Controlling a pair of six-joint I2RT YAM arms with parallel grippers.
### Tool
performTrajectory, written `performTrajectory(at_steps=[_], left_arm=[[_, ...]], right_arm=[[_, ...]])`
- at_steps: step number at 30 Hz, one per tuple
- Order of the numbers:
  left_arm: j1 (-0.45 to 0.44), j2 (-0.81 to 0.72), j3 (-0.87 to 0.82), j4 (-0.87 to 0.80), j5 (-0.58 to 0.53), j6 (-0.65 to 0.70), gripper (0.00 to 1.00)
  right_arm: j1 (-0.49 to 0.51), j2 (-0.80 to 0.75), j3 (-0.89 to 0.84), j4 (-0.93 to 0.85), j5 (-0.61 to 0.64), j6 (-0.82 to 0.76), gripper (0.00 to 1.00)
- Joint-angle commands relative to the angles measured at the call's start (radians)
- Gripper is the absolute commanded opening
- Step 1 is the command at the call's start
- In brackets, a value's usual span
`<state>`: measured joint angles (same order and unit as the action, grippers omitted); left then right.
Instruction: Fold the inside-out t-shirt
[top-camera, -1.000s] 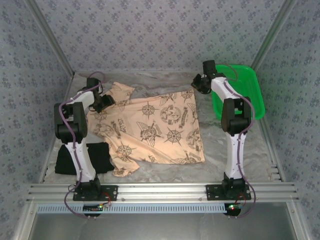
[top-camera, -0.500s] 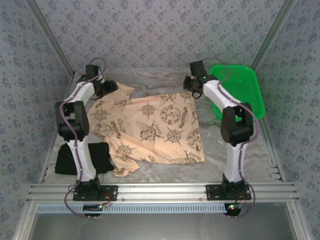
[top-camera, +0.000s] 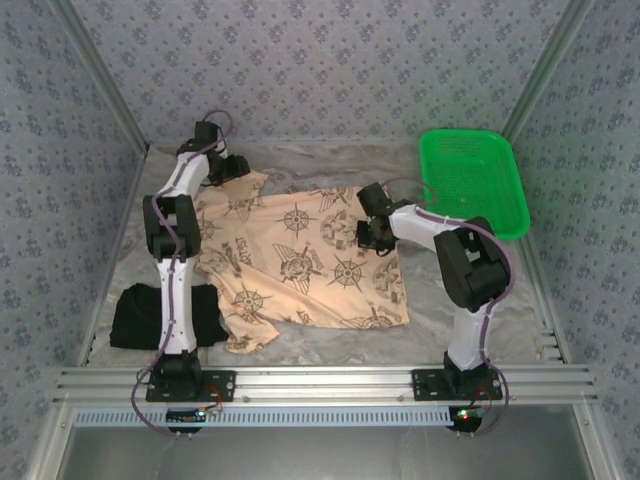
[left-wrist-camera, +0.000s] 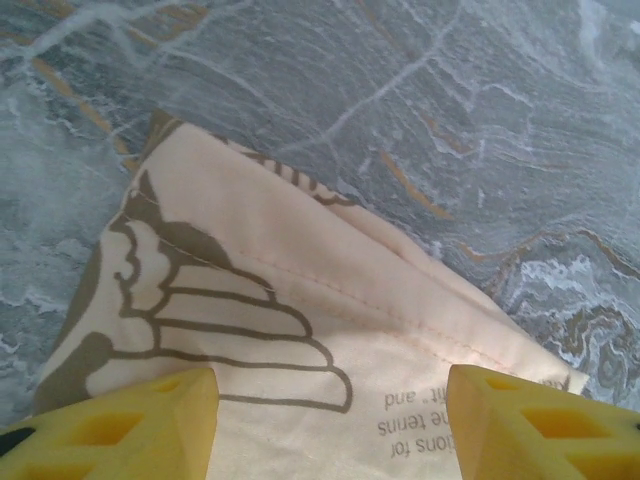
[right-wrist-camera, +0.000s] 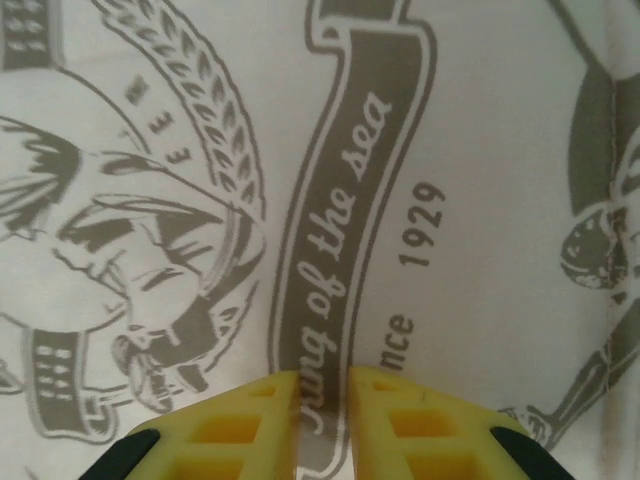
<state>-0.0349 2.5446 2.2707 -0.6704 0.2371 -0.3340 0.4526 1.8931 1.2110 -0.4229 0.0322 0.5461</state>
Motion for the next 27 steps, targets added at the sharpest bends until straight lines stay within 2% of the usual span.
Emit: performTrajectory(at_steps=[1, 3, 6, 9, 12, 16, 23, 27], left_arm=[[0.001, 0.094, 0.110, -0.122, -0.032, -0.030, 0.62], [-0.005, 0.133, 0.174, -0.146, -0.076, -0.047, 0.62], [-0.006, 0.156, 0.181, -0.064, -0.092, -0.077, 0.62], [-0.009, 0.180, 0.209, 0.031, -0.025, -0.104, 0.60], [-0.024, 0.208, 0.273, 0.040, 0.008, -0.128, 0.60], [-0.050, 0.191, 0.298, 0.066, 0.061, -0.076, 0.64], [-0.071, 0.026, 0.235, -0.069, 0.046, 0.004, 0.68], [-0.070, -0.175, -0.002, -0.106, -0.008, 0.023, 0.68]], right_arm=[[-0.013, -0.023, -0.049, -0.015, 0.090, 0.026, 0.22], [-0.025, -0.004, -0.047, -0.029, 0.130, 0.001, 0.21], [-0.060, 0.024, -0.039, -0.014, 0.159, -0.050, 0.20], [-0.106, 0.057, 0.013, -0.004, 0.160, -0.094, 0.20], [-0.144, 0.081, 0.063, 0.017, 0.185, -0.142, 0.20], [-0.188, 0.107, 0.133, 0.027, 0.190, -0.168, 0.19], [-0.179, 0.059, 0.204, 0.007, 0.197, -0.197, 0.21], [-0.096, -0.029, 0.216, -0.029, 0.124, -0.232, 0.26]])
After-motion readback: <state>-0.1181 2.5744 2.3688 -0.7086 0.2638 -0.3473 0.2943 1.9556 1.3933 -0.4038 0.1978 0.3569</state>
